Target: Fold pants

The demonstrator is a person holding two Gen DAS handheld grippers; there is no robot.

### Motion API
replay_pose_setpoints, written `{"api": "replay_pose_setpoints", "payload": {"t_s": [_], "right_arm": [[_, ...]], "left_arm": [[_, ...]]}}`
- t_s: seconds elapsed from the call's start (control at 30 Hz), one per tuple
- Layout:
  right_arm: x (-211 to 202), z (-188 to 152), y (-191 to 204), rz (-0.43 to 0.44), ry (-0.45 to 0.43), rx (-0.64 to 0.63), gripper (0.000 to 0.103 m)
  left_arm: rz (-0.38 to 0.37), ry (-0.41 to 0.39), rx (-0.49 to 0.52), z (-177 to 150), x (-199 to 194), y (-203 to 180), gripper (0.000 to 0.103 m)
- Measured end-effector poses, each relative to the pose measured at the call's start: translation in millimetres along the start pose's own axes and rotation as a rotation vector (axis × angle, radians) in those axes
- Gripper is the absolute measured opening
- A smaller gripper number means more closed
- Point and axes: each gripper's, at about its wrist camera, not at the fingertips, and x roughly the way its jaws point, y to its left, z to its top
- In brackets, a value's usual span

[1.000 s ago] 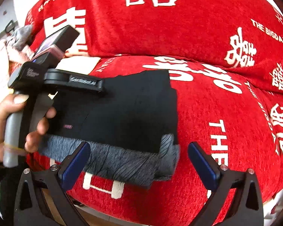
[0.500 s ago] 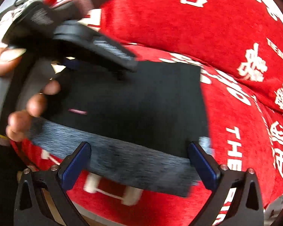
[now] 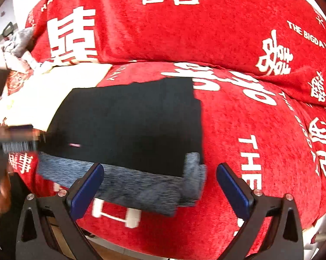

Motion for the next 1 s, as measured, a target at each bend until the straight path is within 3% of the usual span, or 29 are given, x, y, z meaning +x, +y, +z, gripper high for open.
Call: {"api": "replay_pose_setpoints", "payload": {"t_s": [0.2, 0.67, 0.87, 1.0], "right_arm": [[-1, -5, 6, -0.017, 0.022, -0.018, 0.103], [-9, 3, 7, -0.151, 0.04, 0.037, 0.103], [-8, -1, 8, -0.146, 0.06, 0.081, 0.103], [-8, -1, 9, -0.153, 0.068, 0.072, 0.103]], "left_arm": [[0.009, -0.047, -0.024, -16, -13, -2, 0.103], [0.056, -0.1, 0.037, -30, -25, -36, 0.103], [0.029, -0.115, 0.066, -34, -33, -45, 0.103], [0.017, -0.085, 0.049, -34, -32, -45, 0.103]]}}
